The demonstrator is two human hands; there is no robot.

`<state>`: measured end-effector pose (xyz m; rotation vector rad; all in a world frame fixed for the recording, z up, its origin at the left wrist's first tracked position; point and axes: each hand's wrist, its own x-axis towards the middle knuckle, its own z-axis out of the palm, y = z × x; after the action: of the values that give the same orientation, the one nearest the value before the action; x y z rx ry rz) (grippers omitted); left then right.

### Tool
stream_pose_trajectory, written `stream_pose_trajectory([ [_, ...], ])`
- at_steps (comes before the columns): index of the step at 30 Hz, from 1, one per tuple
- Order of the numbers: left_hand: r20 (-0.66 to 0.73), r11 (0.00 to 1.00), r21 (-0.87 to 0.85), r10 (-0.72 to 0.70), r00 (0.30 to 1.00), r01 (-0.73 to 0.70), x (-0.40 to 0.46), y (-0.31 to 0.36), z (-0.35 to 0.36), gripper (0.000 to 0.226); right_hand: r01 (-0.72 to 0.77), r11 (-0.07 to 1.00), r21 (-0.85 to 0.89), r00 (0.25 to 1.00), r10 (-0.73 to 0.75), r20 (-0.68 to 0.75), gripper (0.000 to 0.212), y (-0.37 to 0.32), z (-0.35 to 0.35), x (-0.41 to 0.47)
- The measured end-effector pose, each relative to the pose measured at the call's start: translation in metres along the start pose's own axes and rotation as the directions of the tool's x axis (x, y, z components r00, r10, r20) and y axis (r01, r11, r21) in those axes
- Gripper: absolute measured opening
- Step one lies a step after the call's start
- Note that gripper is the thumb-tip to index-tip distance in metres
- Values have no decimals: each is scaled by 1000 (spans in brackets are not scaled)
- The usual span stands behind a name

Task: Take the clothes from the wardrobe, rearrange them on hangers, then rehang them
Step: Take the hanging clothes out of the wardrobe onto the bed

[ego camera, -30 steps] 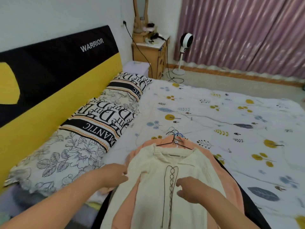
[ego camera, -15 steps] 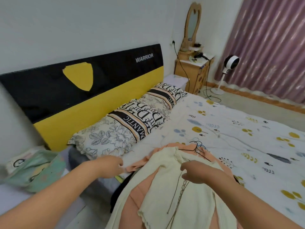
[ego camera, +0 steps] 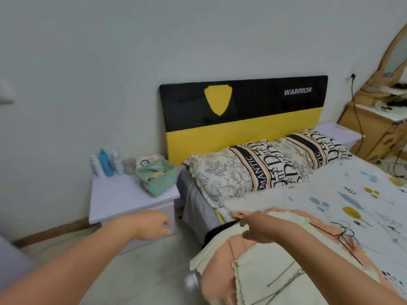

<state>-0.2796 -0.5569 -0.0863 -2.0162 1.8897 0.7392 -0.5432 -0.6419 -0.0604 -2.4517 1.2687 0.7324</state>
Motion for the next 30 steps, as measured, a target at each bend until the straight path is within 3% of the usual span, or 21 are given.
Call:
stream_pose_trajectory([
  [8, -28, 966, -169, -204, 979, 197, -108, -122, 45, 41, 240, 963, -126, 971, -238, 31, 33, -164, -17, 35],
  [13, -6, 893, -273, -374, 928, 358, -197, -214, 77, 42, 370, 924, -95, 929, -369, 29, 48, -288, -16, 45],
  [21, 31, 713, -430, -601, 798, 554, -339, -325, 140, 38, 600, 772, -211, 799, -590, 116, 47, -474, -4, 44],
  [30, 177, 392, -607, -781, 598, 691, -443, -388, 198, 41, 803, 513, -303, 589, -760, 274, 49, -637, -23, 52],
])
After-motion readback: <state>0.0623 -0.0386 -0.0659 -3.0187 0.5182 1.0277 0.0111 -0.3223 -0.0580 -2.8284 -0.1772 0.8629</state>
